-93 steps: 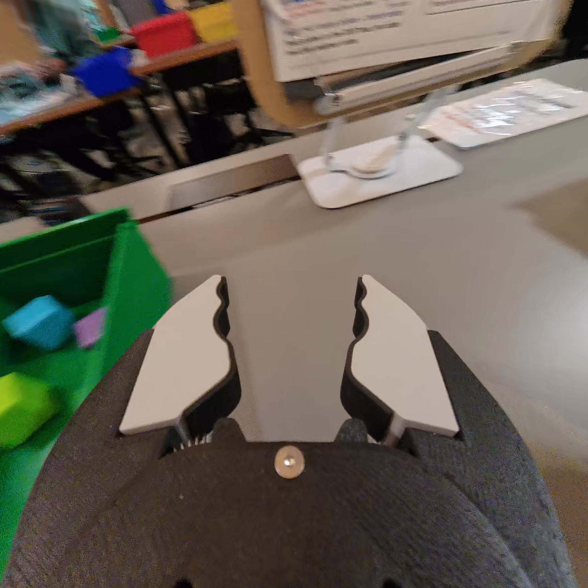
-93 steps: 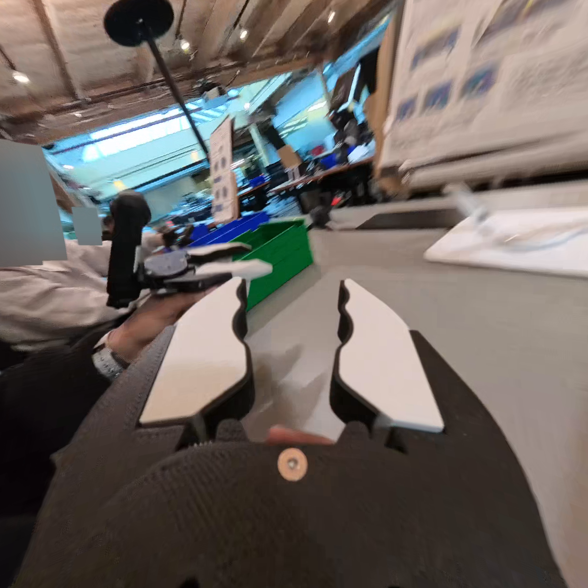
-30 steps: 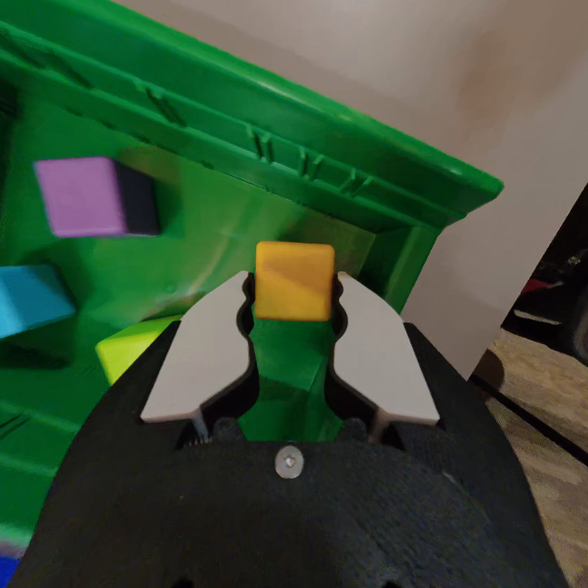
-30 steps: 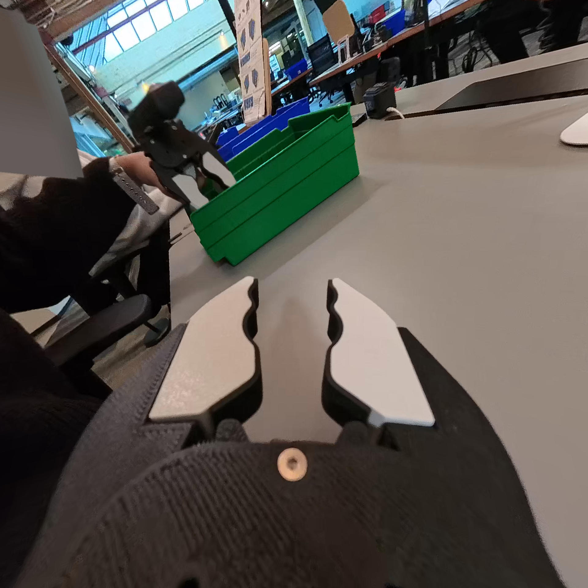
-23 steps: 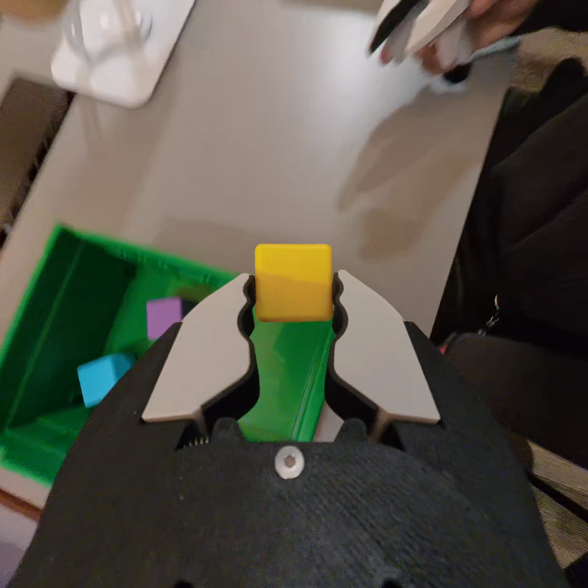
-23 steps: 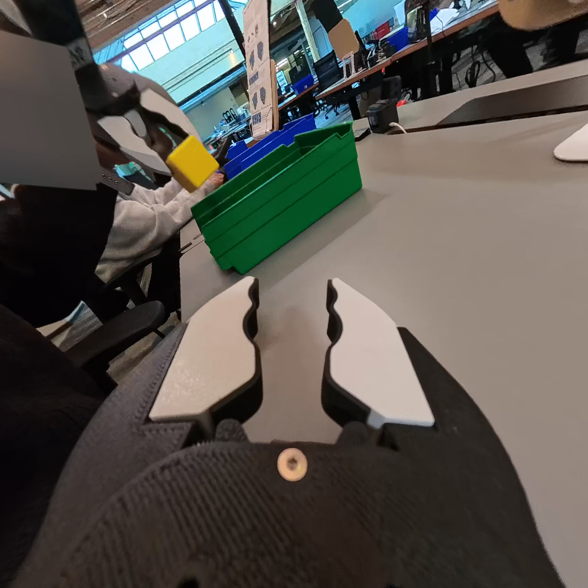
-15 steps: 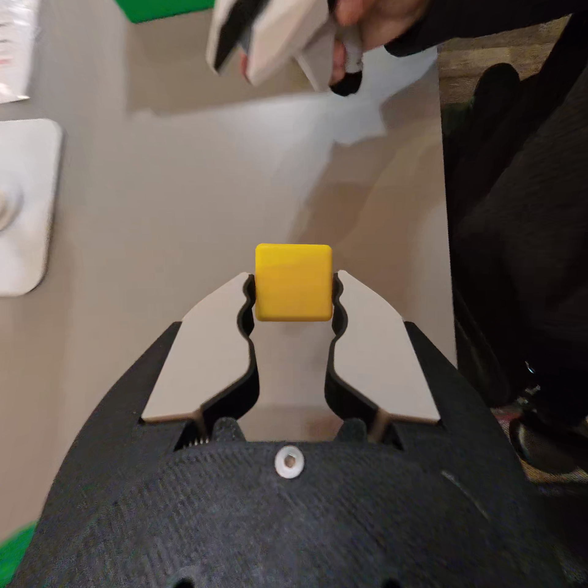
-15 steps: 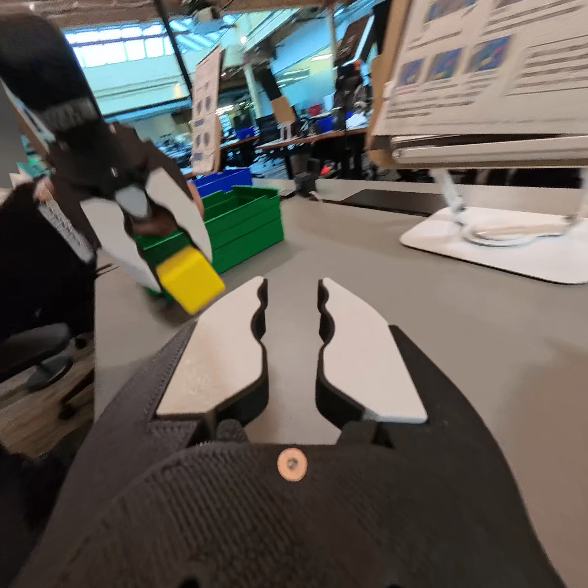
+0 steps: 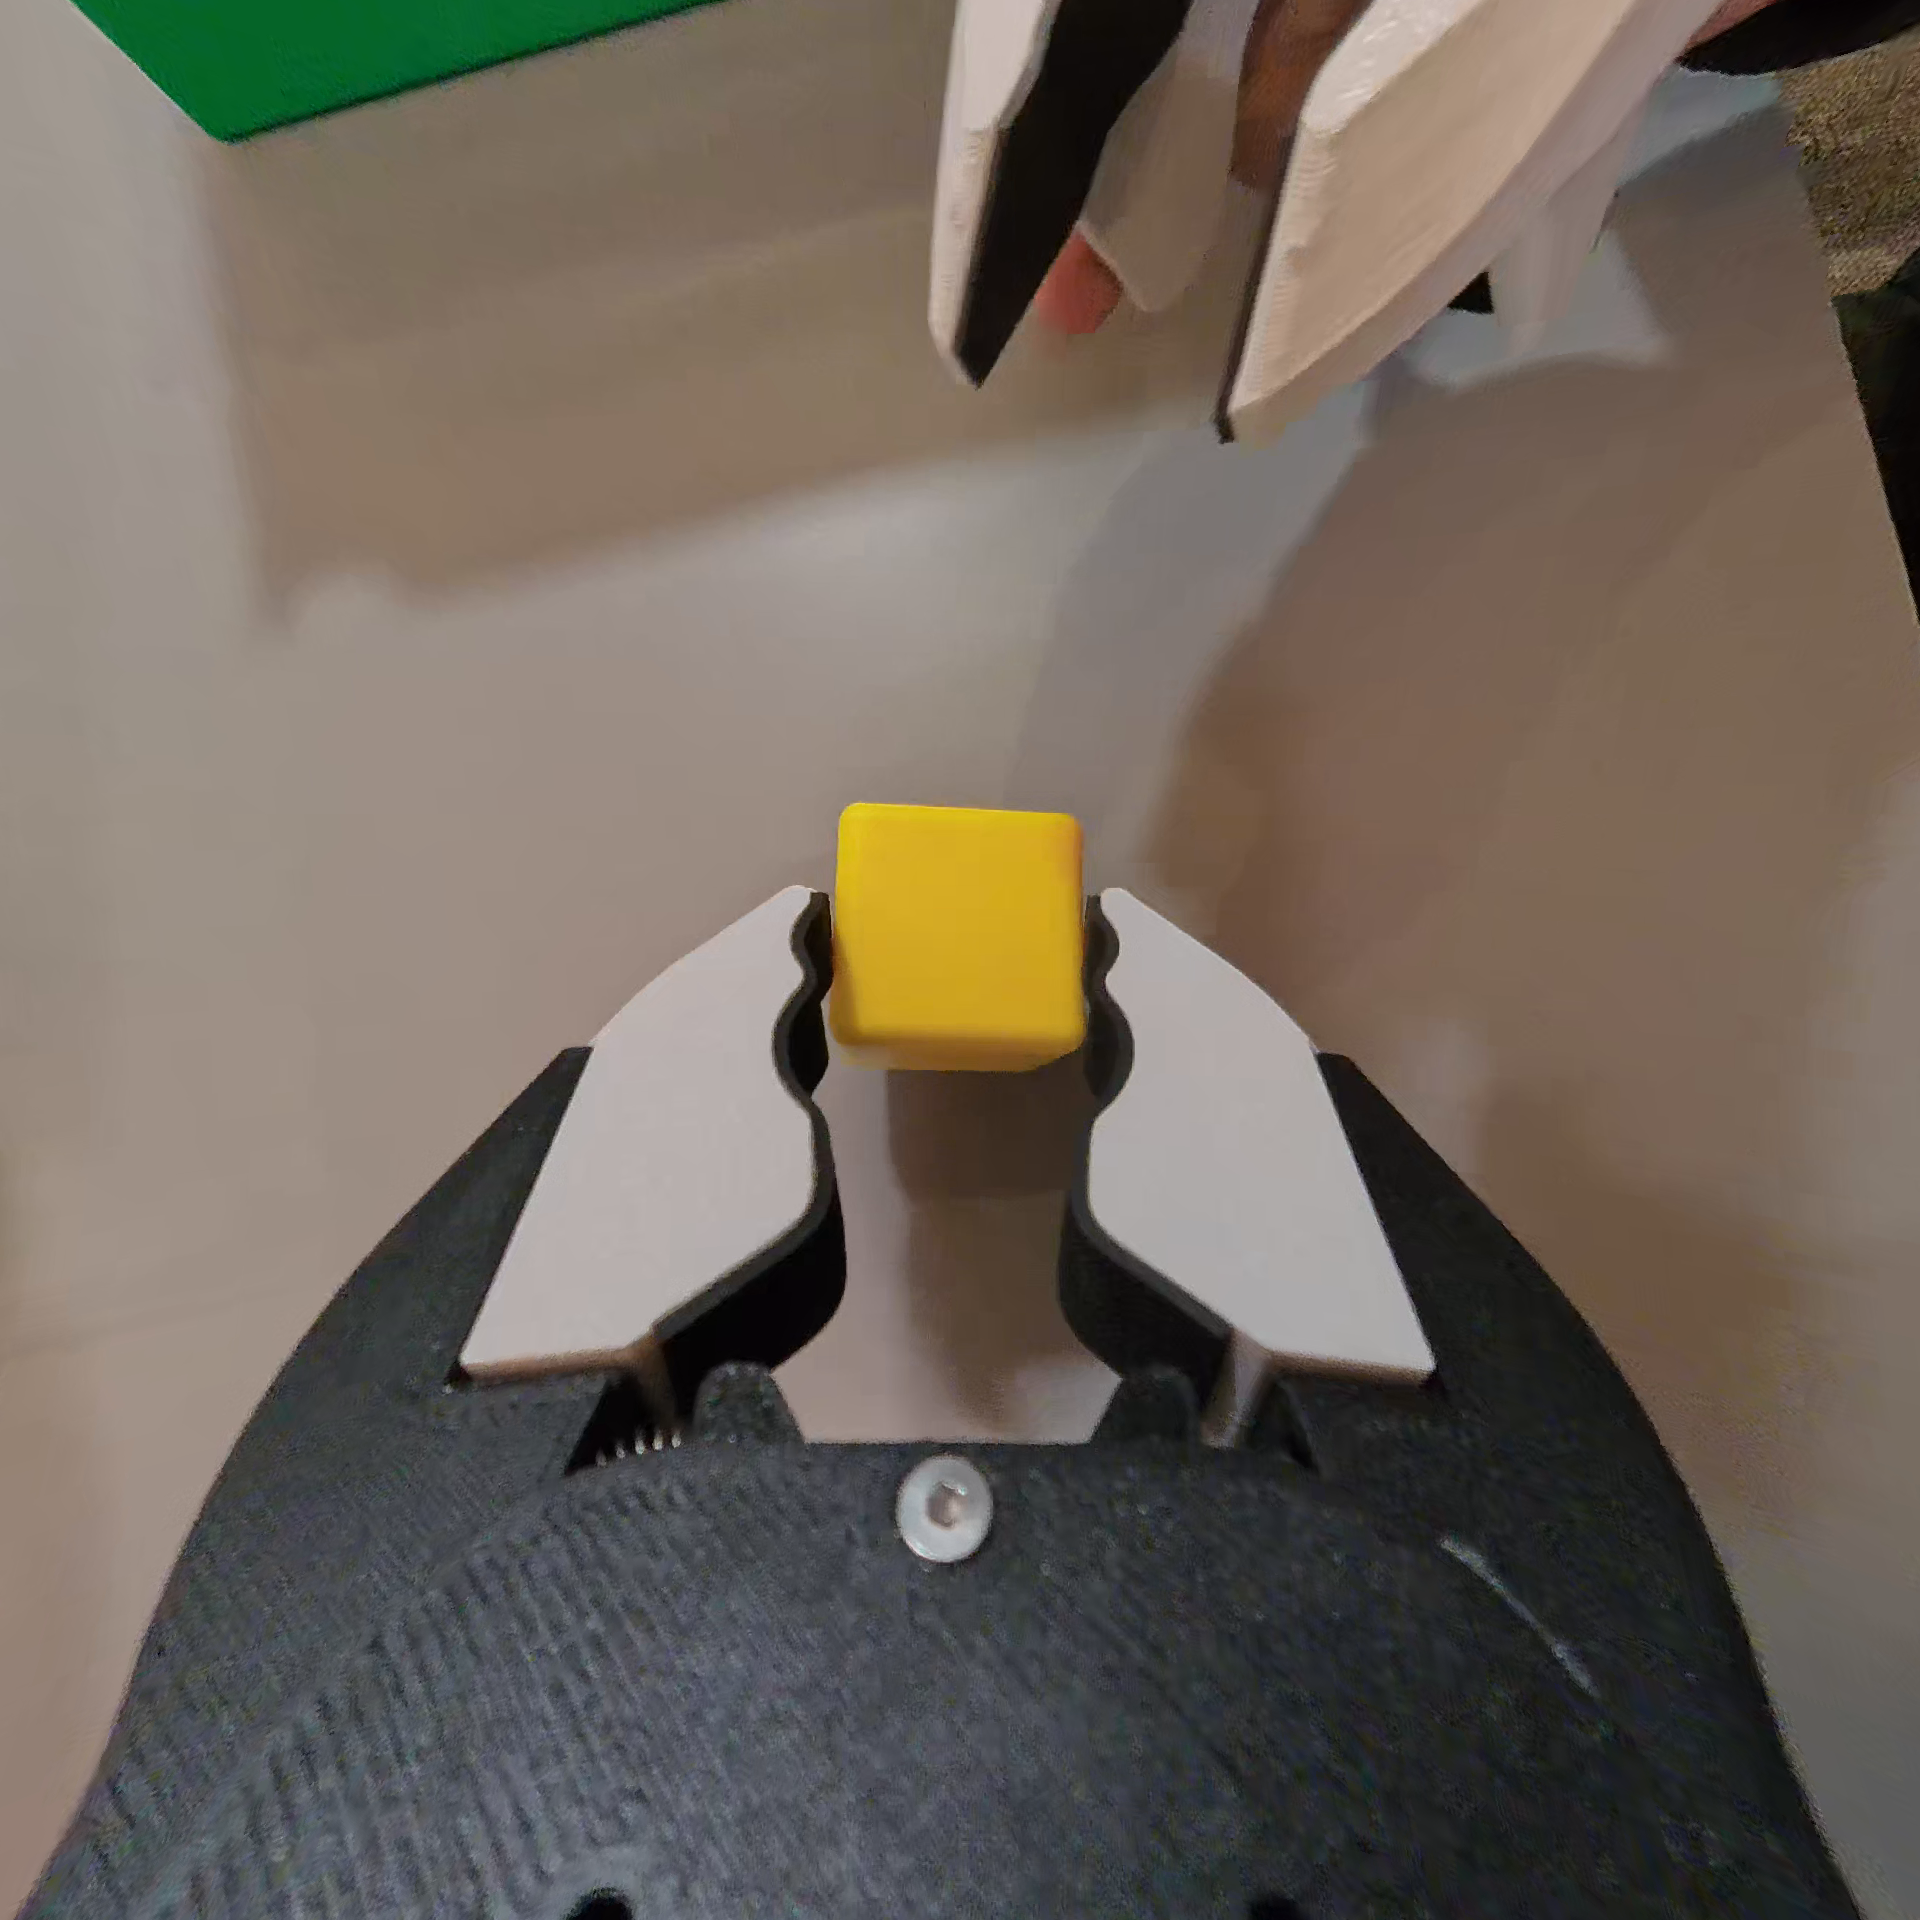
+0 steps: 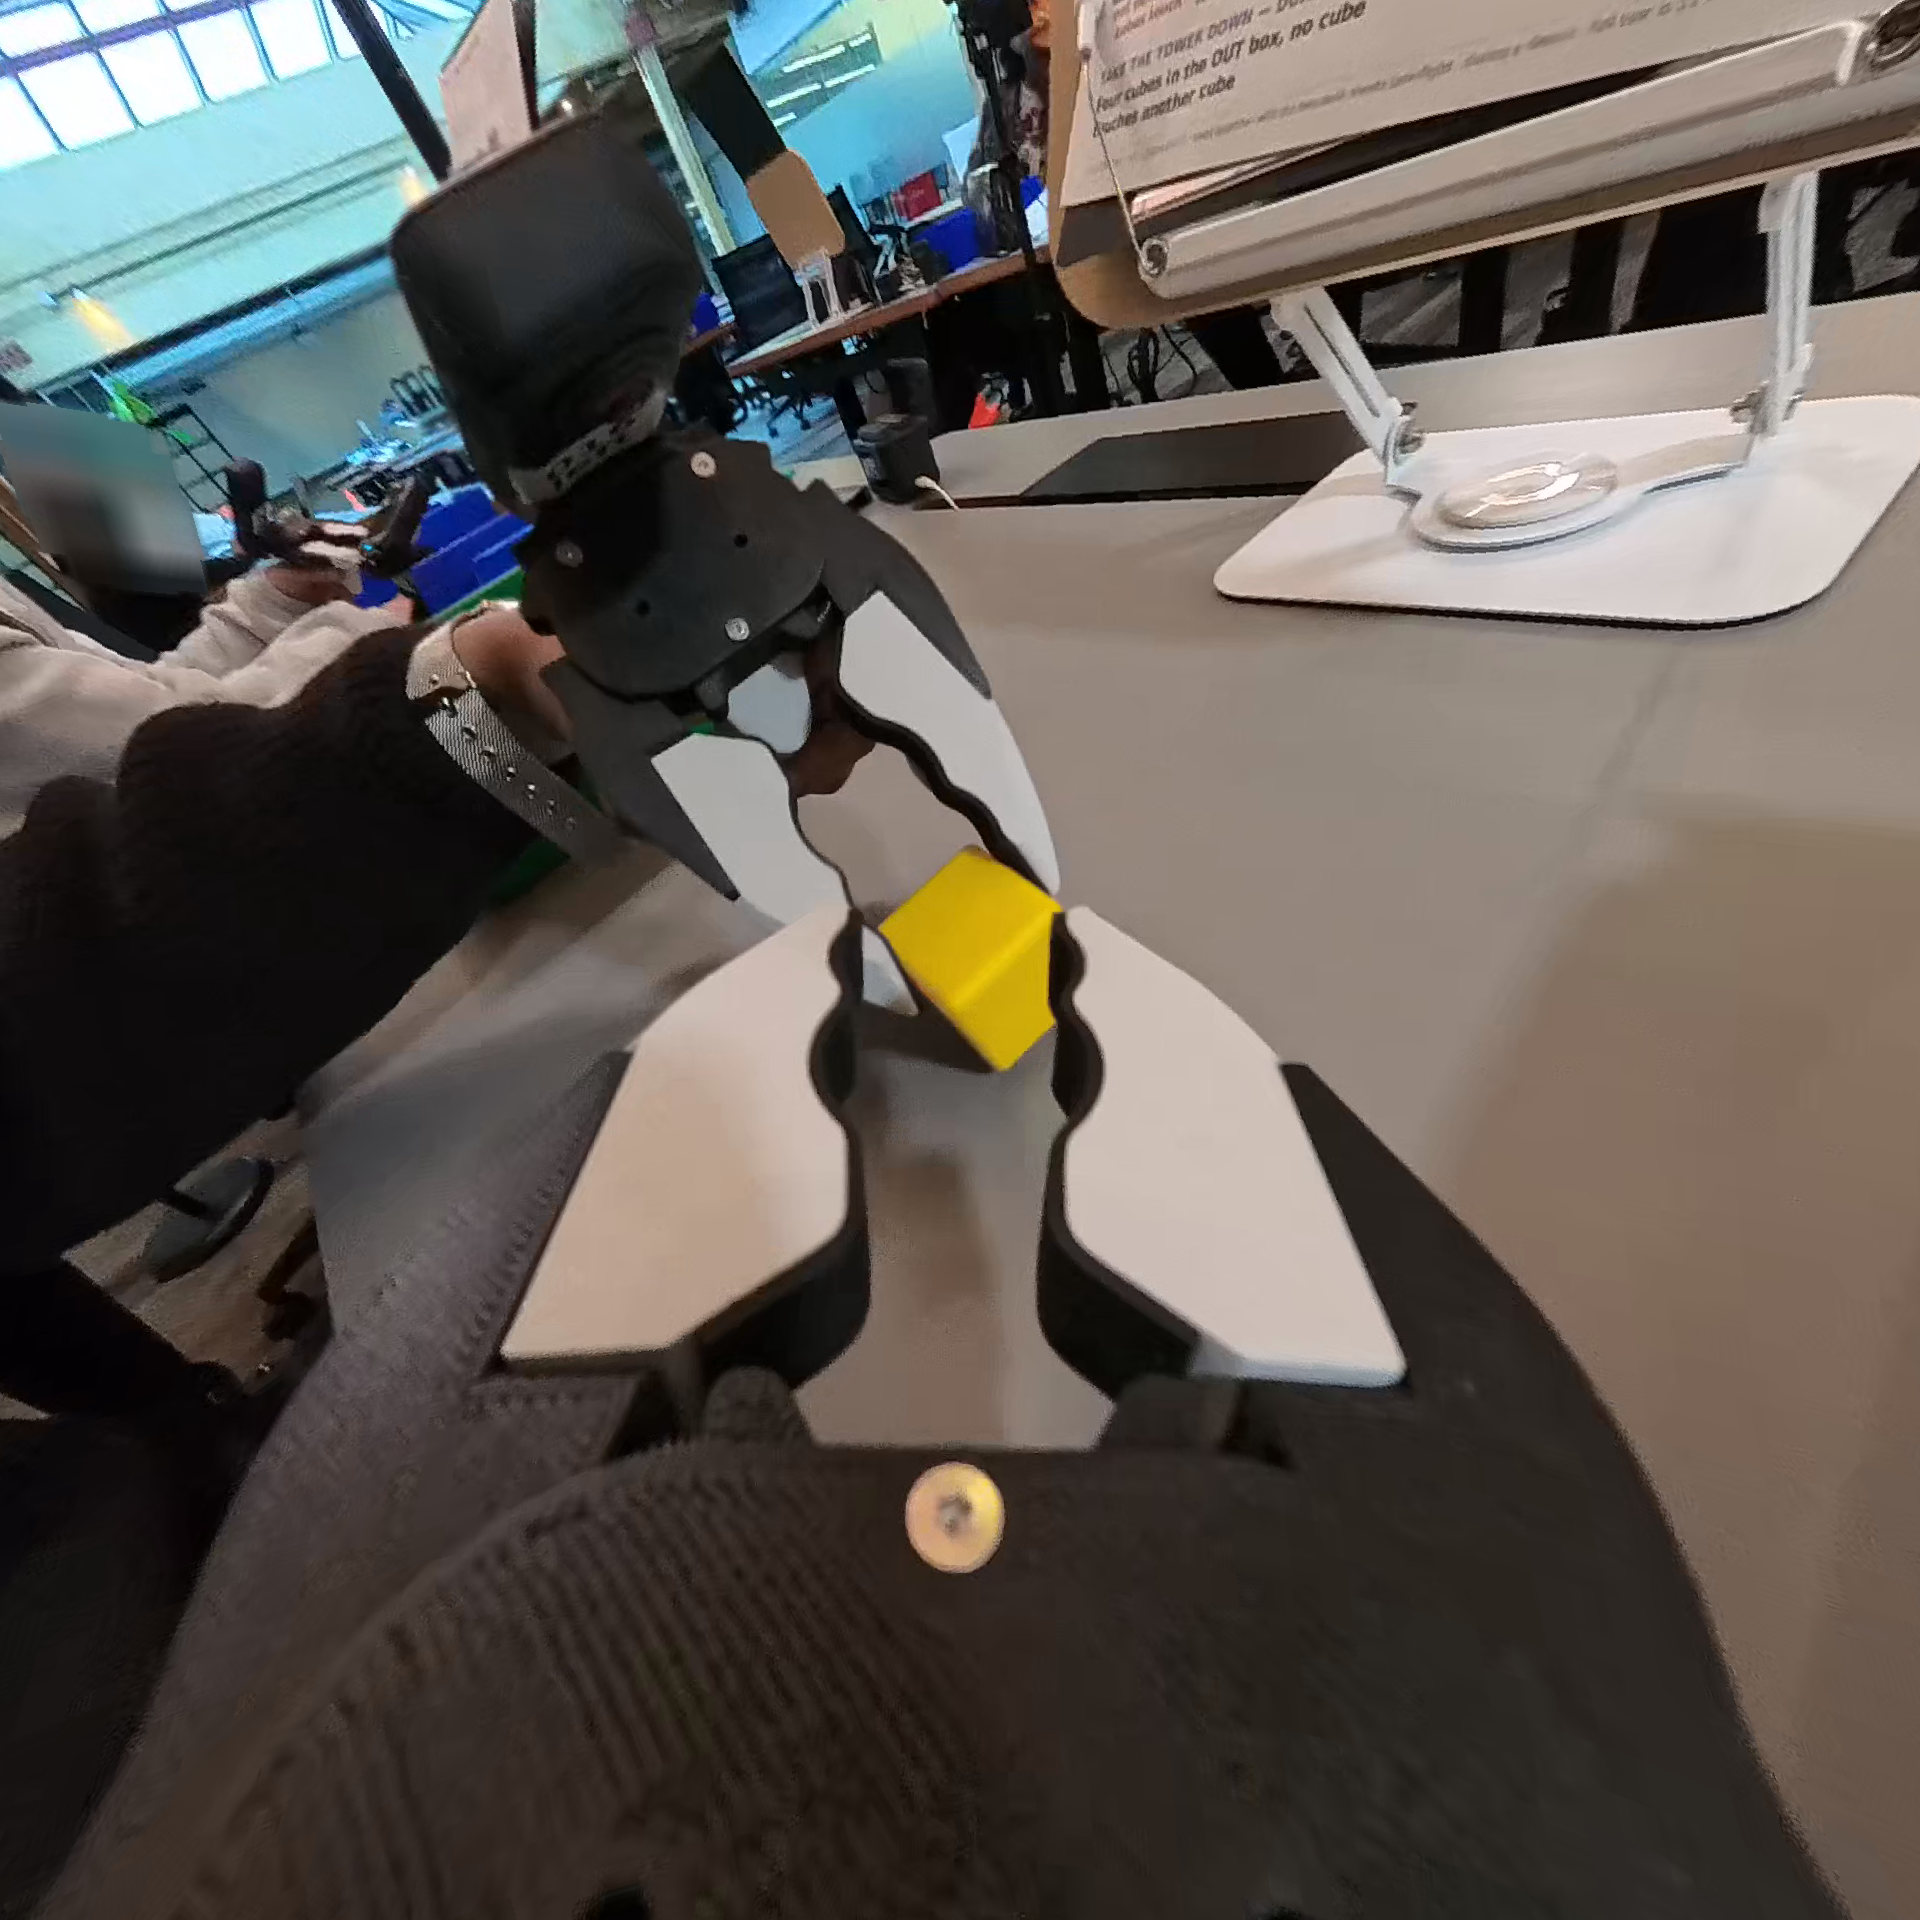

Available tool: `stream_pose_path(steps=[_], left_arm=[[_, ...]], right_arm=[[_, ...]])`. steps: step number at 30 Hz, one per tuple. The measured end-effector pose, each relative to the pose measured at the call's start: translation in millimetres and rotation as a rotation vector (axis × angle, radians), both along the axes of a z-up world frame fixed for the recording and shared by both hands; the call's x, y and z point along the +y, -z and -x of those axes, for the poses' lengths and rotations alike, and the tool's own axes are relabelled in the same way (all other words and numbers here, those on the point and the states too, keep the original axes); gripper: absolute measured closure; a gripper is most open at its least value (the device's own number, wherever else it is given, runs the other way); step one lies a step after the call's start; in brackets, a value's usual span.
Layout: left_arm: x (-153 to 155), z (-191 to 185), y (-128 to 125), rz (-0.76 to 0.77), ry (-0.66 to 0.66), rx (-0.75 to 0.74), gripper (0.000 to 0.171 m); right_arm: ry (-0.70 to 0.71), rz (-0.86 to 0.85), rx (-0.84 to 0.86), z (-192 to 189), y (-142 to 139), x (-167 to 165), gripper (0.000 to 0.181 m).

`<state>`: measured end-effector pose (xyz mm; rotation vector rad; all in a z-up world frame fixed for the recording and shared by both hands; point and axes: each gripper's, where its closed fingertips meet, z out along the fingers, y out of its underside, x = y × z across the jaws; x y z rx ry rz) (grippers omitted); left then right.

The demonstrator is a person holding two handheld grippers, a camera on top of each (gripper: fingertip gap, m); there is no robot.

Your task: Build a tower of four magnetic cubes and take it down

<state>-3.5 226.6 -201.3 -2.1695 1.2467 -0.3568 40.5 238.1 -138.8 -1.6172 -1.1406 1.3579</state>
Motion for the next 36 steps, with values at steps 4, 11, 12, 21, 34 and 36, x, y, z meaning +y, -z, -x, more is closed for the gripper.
stream_pose_path(steps=[4, 11, 12, 21, 34, 36], left_arm=[[5, 9, 8, 0.010, -0.019, 0.000, 0.125], [3, 10, 9, 0.032, -0.034, -0.063, 0.124], [1, 9, 9, 0.043, -0.032, -0.065, 0.124], [-8, 8, 14, 0.091, -0.042, -0.068, 0.122], [-13, 13, 17, 0.103, -0.061, -0.062, 0.121], [-12, 15, 14, 0.086, -0.064, -0.060, 0.121]], right_arm=[[0.006, -0.007, -0.028, -4, 7, -1, 0.147], [-0.002, -0.007, -0.051, -3, 13, -3, 0.147], [-0.006, 0.000, -0.053, -3, 14, -4, 0.147], [-0.026, 0.013, -0.058, -1, 14, -8, 0.147], [-0.033, 0.017, -0.066, -1, 16, -9, 0.147], [-0.033, 0.016, -0.068, 0, 16, -10, 0.147]])
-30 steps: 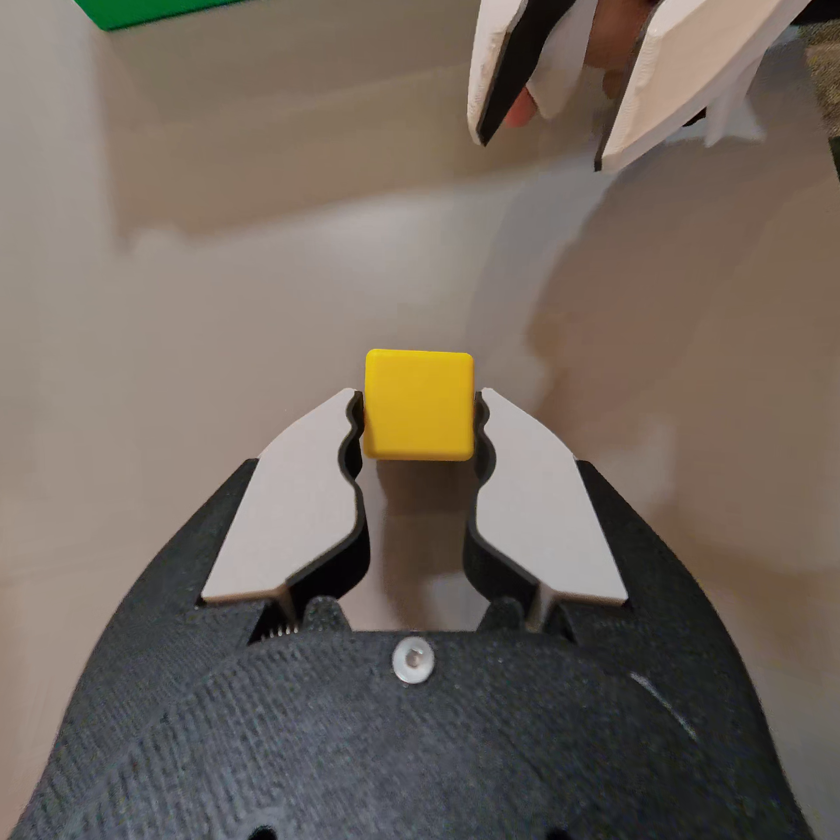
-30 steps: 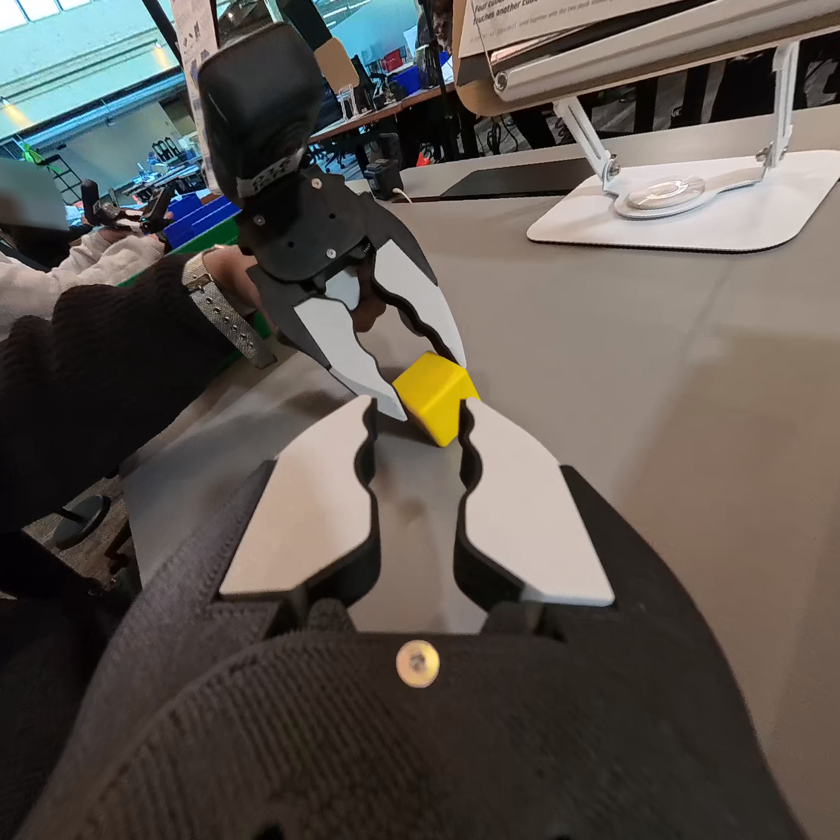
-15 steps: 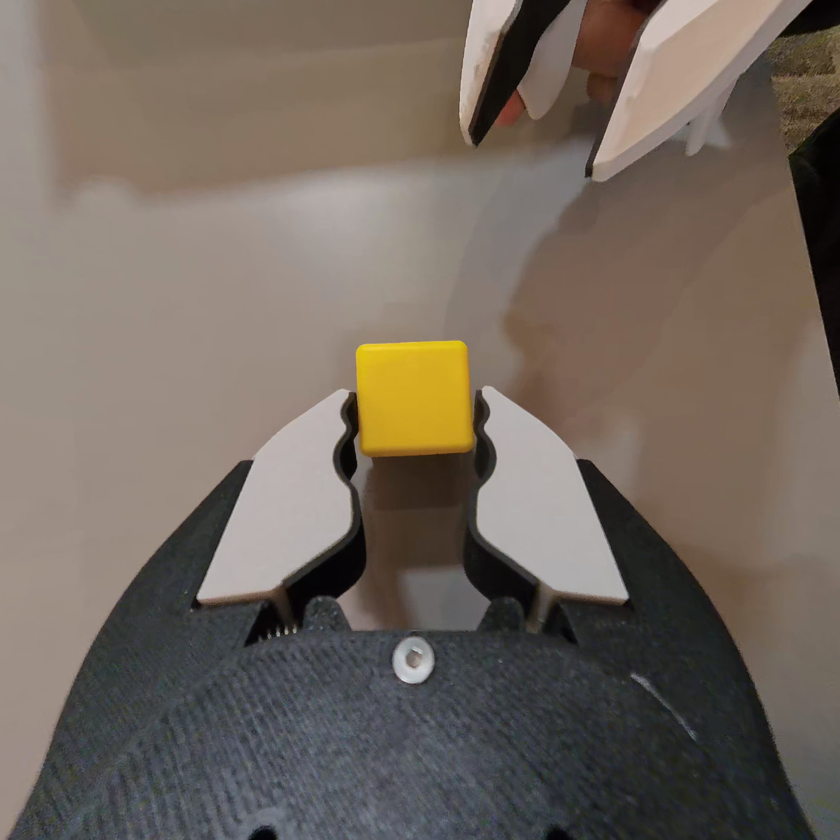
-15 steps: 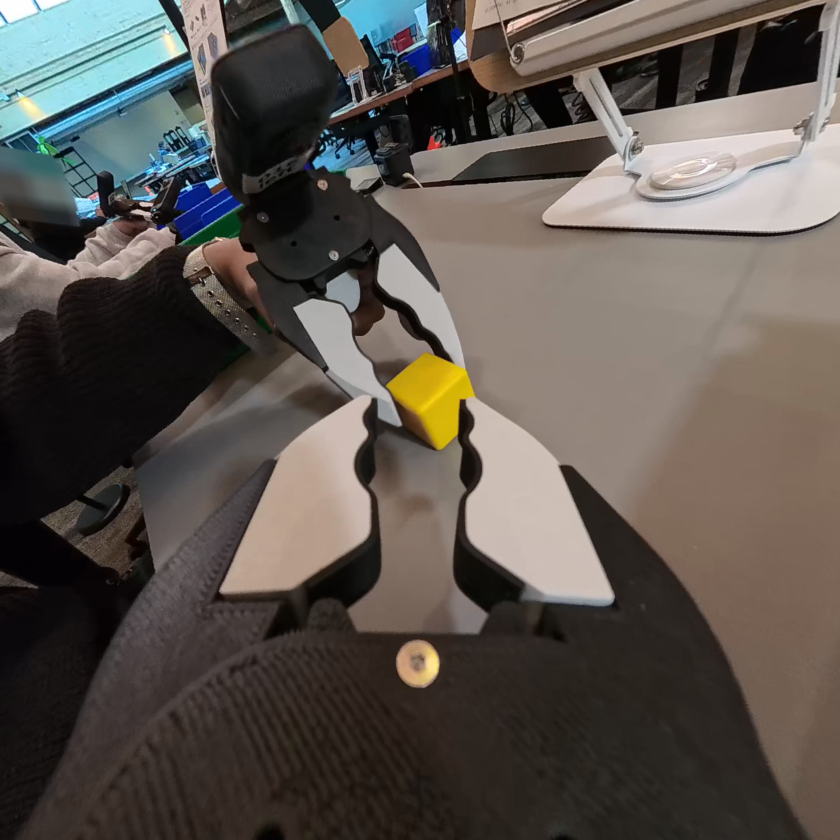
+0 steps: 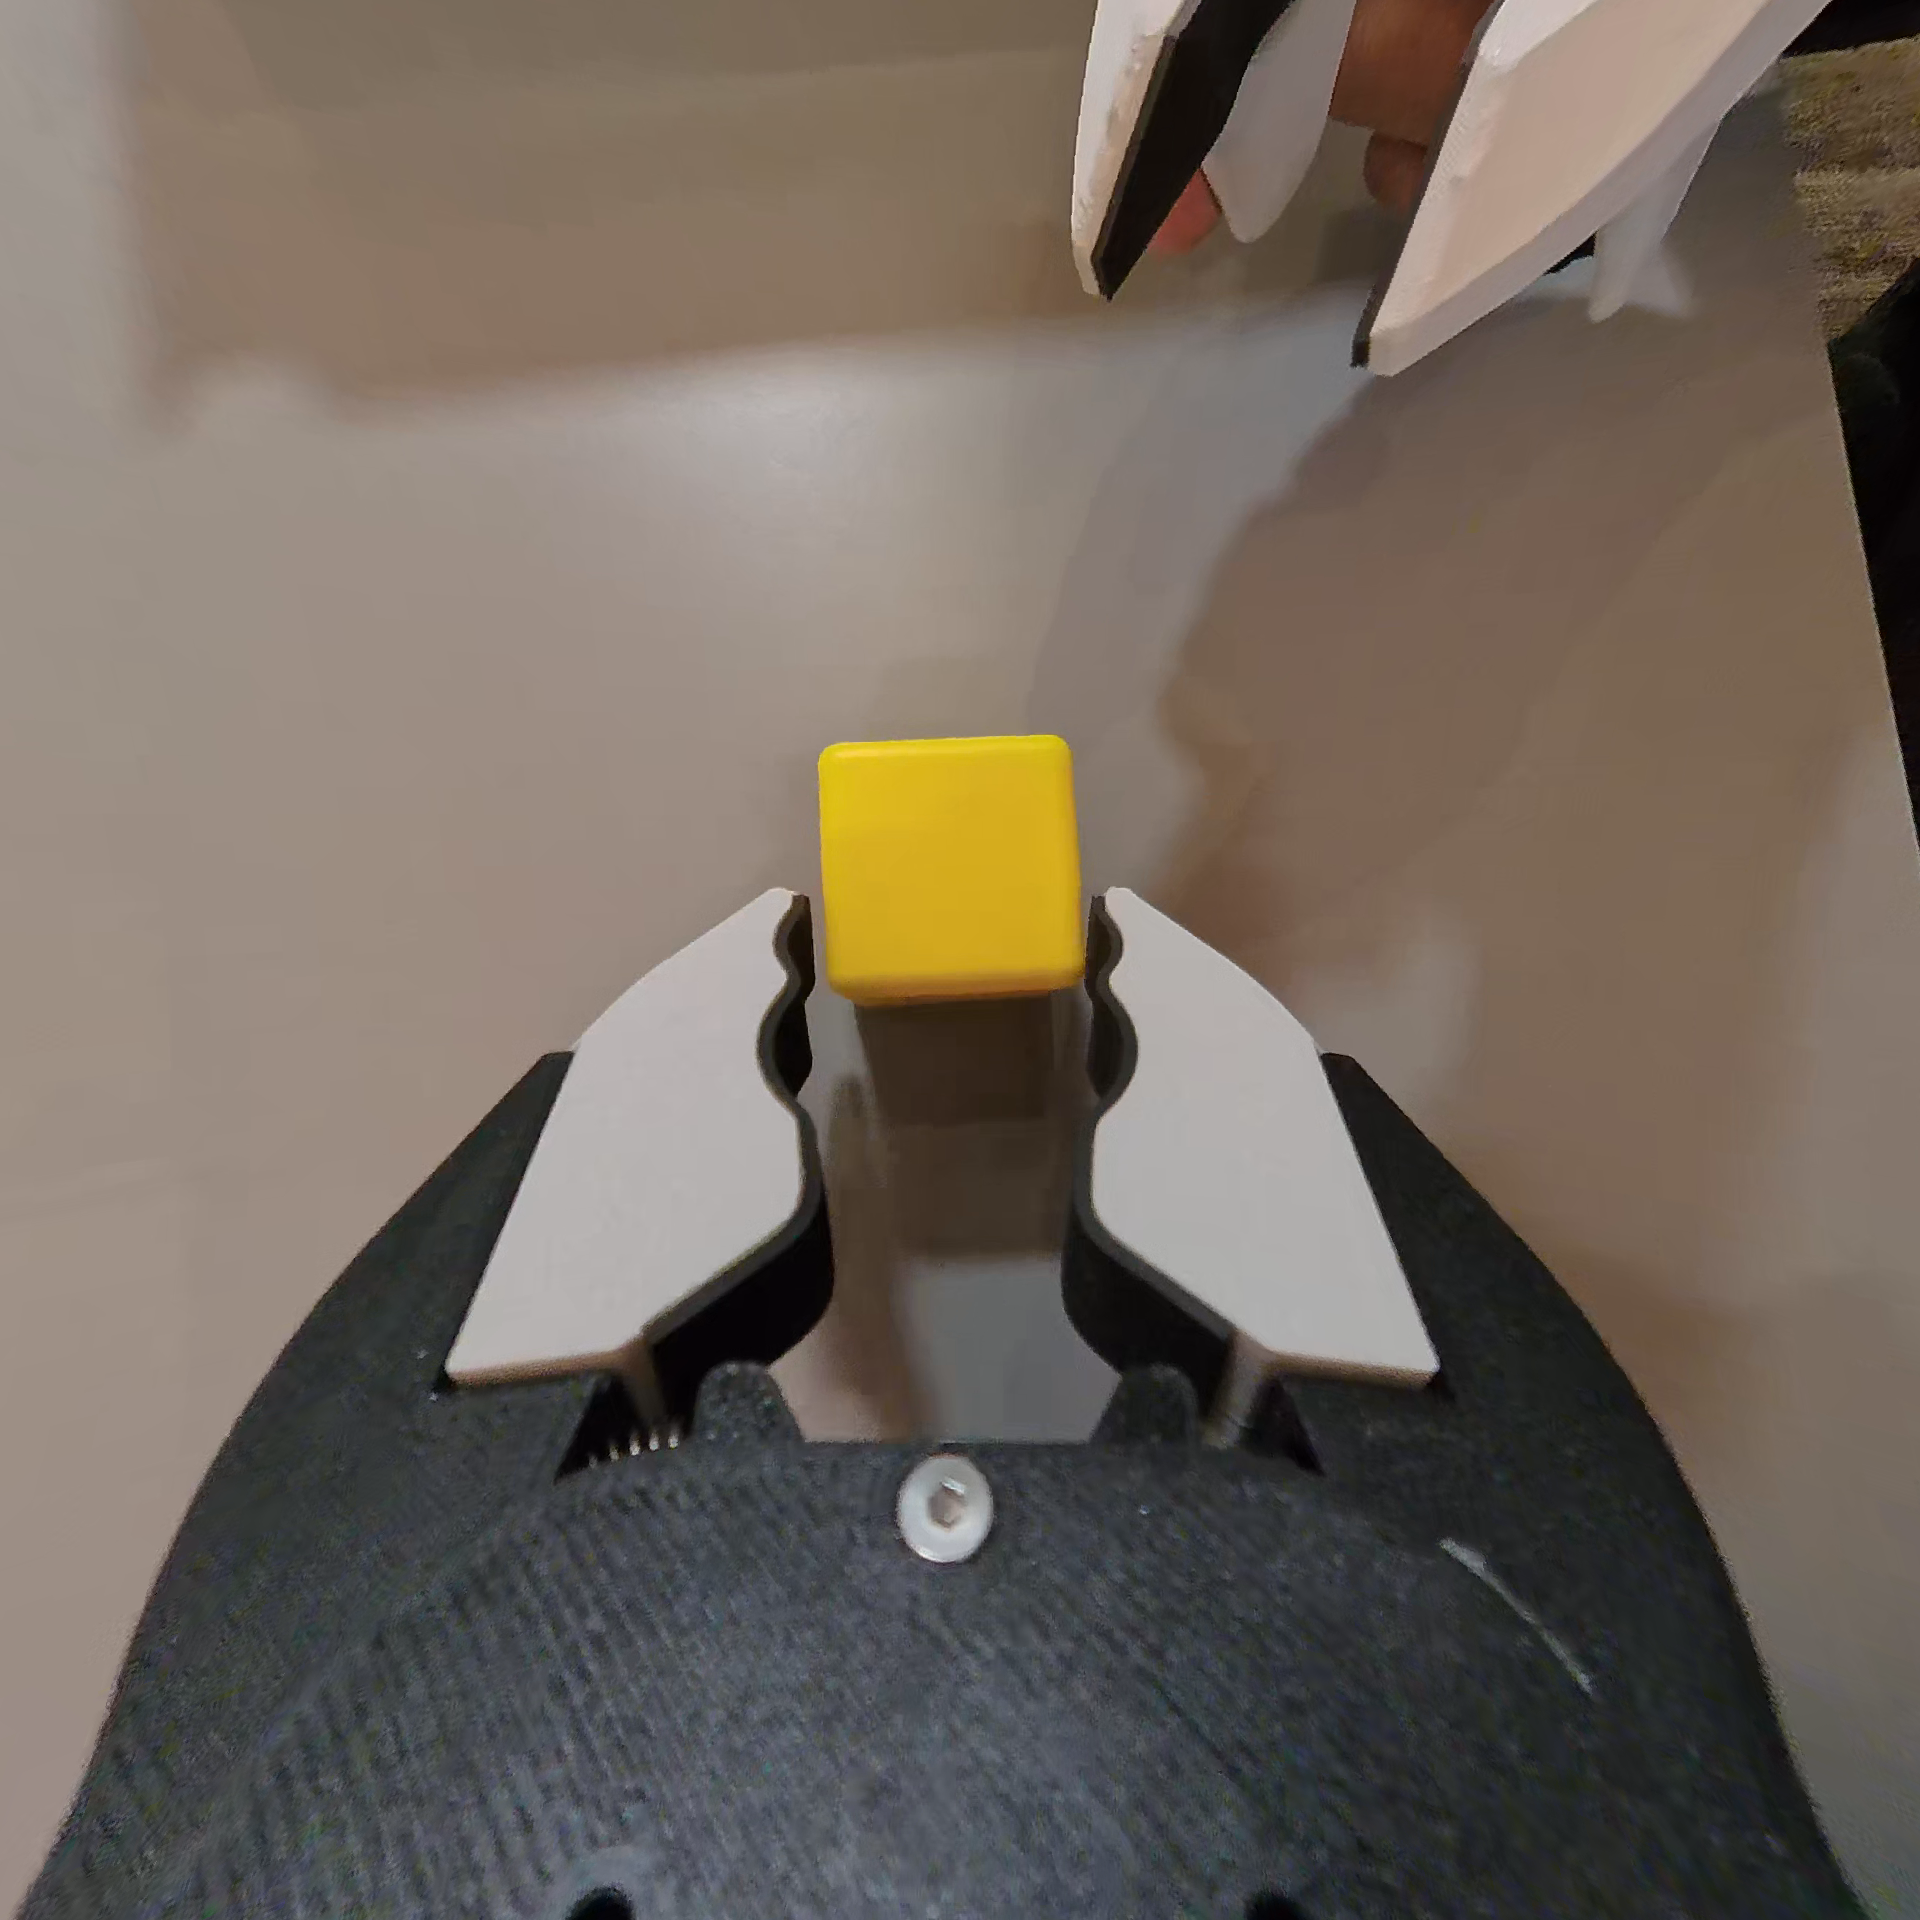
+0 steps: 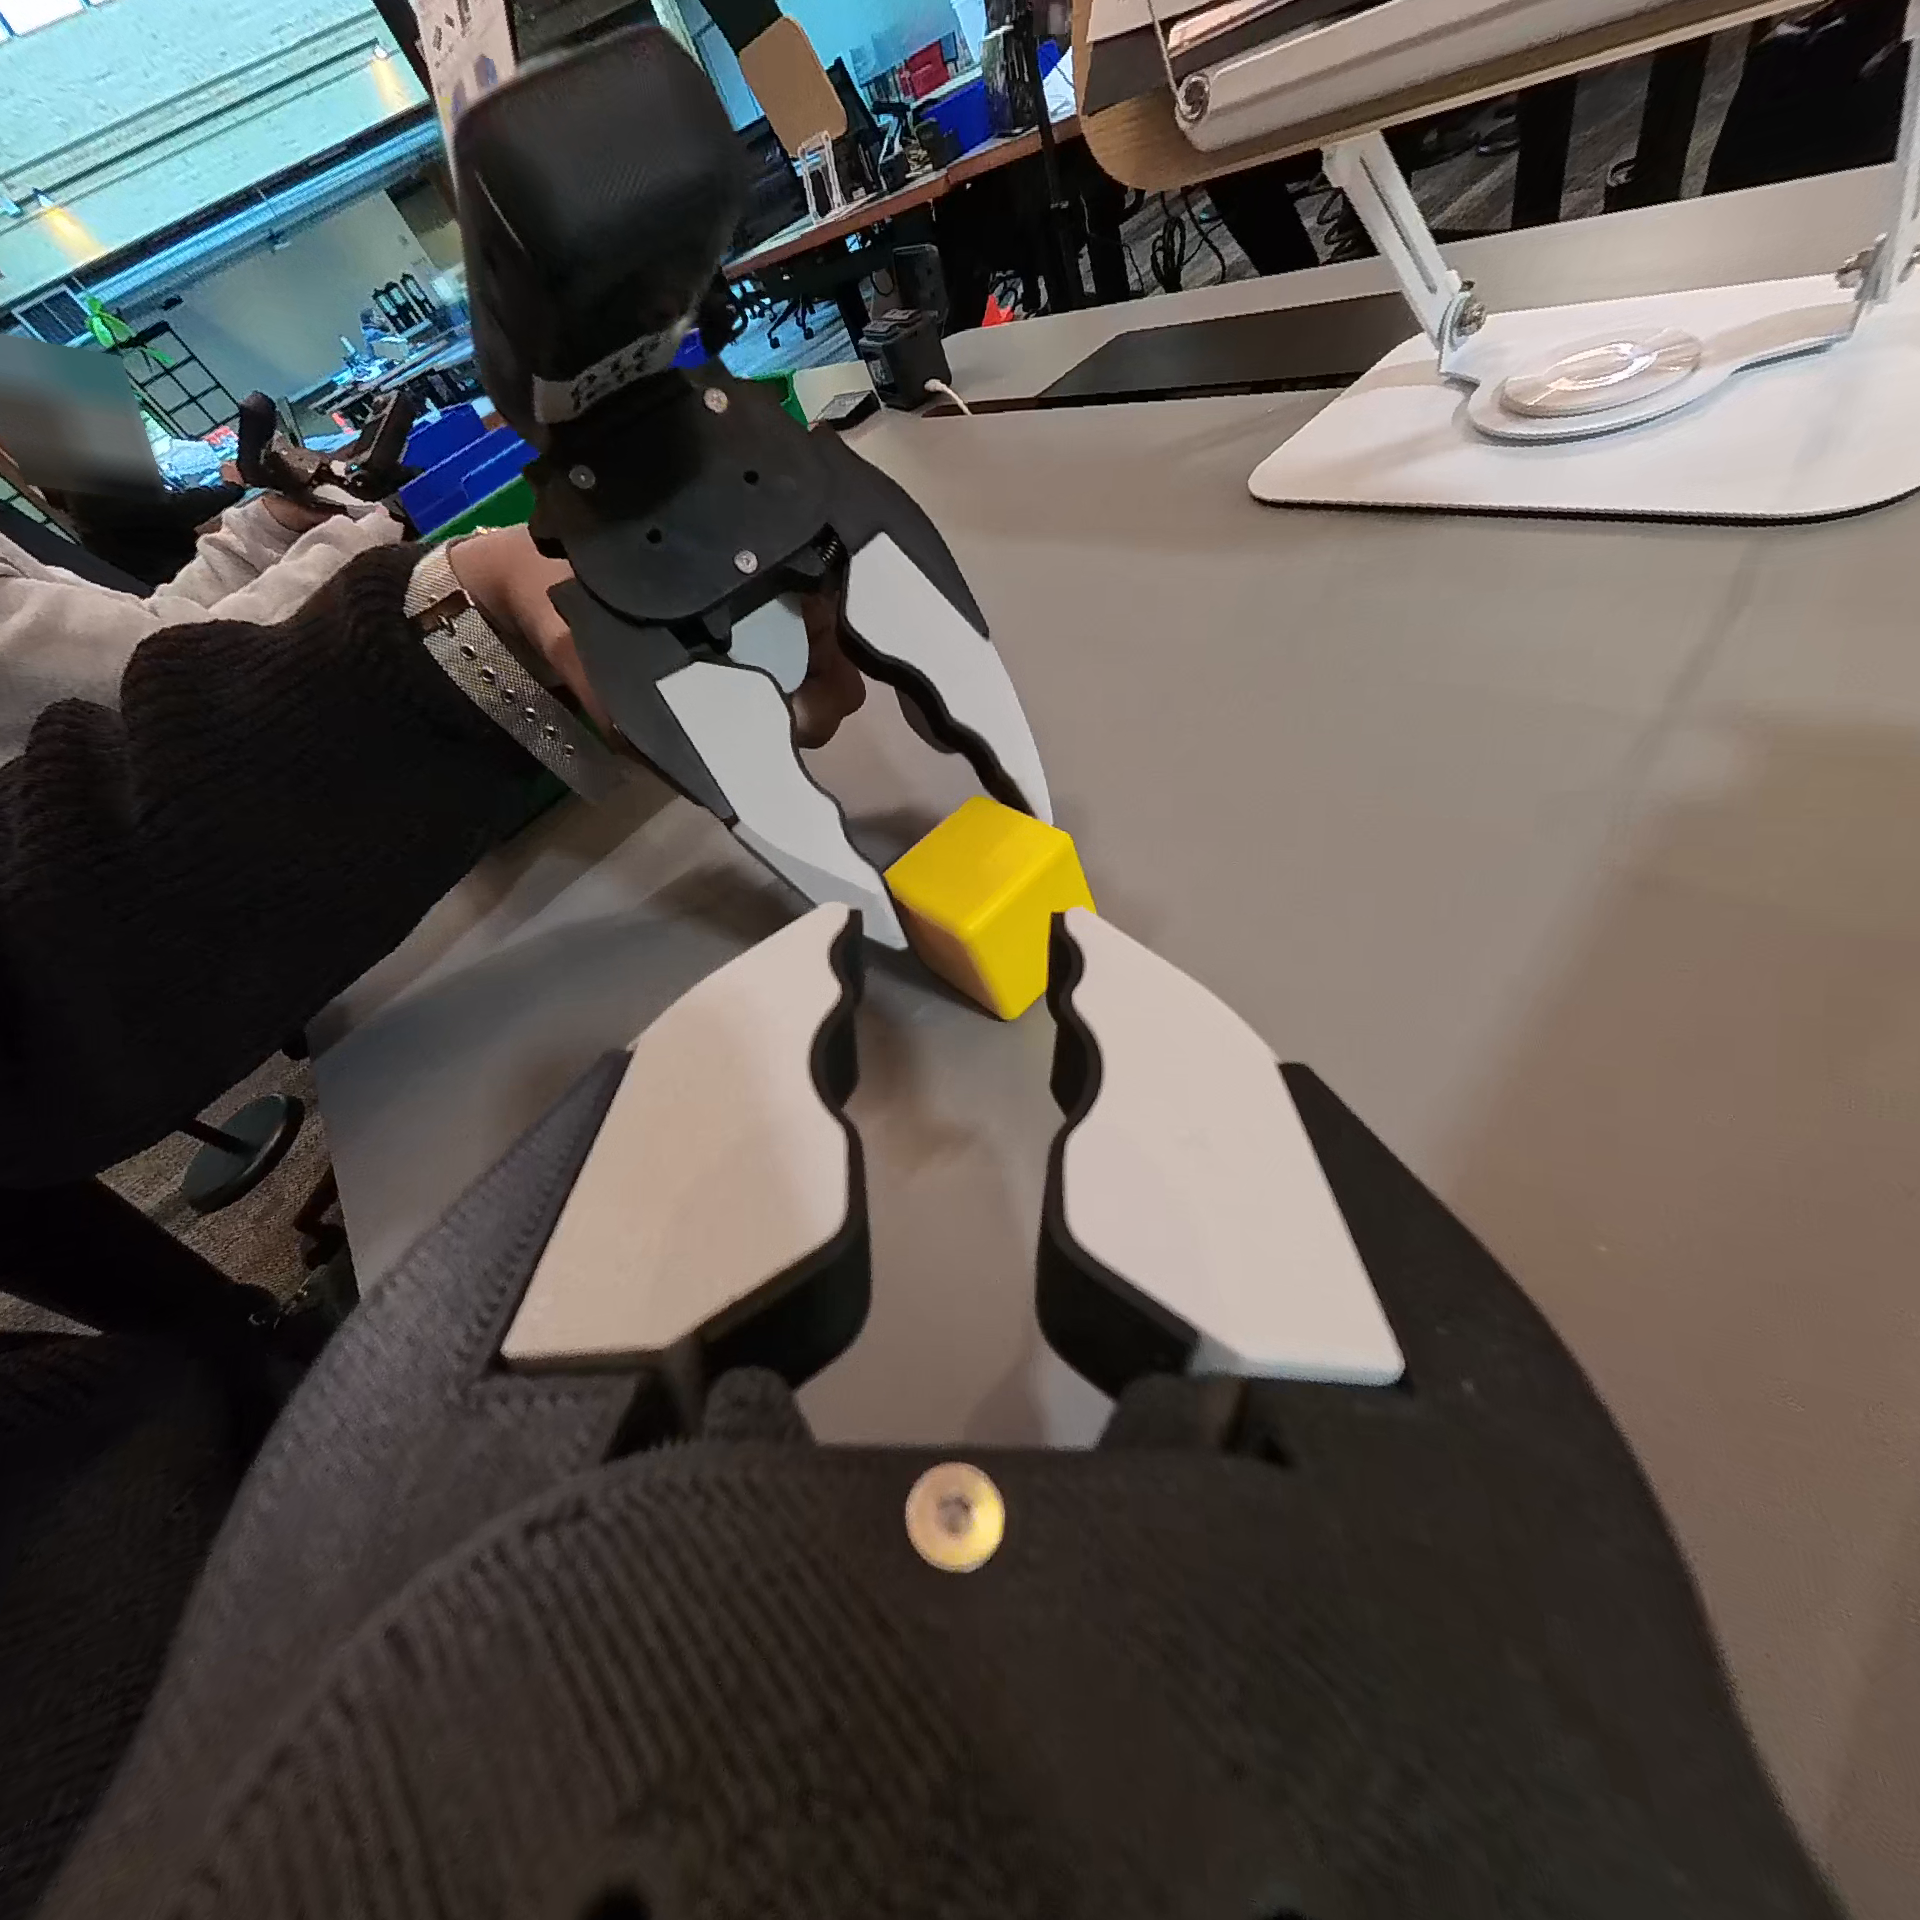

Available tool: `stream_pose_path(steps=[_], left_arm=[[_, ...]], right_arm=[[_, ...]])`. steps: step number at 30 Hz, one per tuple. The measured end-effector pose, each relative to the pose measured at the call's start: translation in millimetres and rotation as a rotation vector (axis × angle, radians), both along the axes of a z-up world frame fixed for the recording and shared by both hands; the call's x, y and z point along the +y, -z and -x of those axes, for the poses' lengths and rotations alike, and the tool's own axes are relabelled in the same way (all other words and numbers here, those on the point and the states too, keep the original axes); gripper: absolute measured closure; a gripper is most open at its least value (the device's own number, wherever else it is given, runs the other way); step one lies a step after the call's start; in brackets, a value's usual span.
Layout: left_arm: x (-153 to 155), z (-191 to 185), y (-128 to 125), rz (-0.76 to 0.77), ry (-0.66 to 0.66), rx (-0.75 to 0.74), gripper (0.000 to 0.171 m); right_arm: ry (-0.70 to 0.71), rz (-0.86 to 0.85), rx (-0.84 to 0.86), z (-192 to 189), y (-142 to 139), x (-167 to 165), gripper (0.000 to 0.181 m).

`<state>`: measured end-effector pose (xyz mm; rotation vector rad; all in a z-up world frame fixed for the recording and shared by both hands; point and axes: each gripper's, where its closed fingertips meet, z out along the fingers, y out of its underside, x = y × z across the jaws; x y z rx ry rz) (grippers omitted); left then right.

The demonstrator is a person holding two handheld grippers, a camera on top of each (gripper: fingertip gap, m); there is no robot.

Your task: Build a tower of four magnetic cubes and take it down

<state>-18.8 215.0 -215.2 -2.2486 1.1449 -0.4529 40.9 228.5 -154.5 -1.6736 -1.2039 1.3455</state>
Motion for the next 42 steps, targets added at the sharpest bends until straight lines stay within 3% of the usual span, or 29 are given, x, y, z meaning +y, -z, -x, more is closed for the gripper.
stream_pose_path(steps=[10, 16, 18, 21, 23, 25, 28, 32, 38, 42], left_arm=[[-11, 11, -38, -0.008, -0.045, -0.146, 0.121], [-9, 47, -107, -0.252, -0.195, -0.245, 0.120], [-5, 77, -136, -0.386, -0.343, -0.235, 0.120], [-13, 152, -172, -0.531, -0.688, -0.140, 0.121], [-38, 207, -188, -0.576, -0.944, -0.053, 0.120], [-84, 260, -192, -0.584, -1.220, 0.069, 0.118], [-165, 315, -178, -0.572, -1.555, 0.221, 0.118], [-235, 350, -114, -0.345, -1.754, 0.249, 0.106], [-262, 361, -34, -0.090, -1.874, 0.169, 0.106], [-267, 364, -20, -0.015, -1.888, 0.222, 0.107]], right_arm=[[-0.013, 0.009, 0.027, 2, -6, -4, 0.147], [-0.047, 0.035, 0.059, 14, -12, -10, 0.147], [-0.063, 0.049, 0.068, 20, -14, -12, 0.148], [-0.094, 0.064, 0.072, 31, -15, -17, 0.147], [-0.114, 0.063, 0.070, 39, -15, -21, 0.147], [-0.132, 0.053, 0.065, 46, -15, -24, 0.147], [-0.166, 0.052, 0.066, 57, -15, -32, 0.147], [-0.220, 0.070, 0.063, 70, -14, -44, 0.147], [-0.253, 0.051, 0.055, 79, -14, -52, 0.147], [-0.251, 0.059, 0.055, 79, -14, -52, 0.147]])
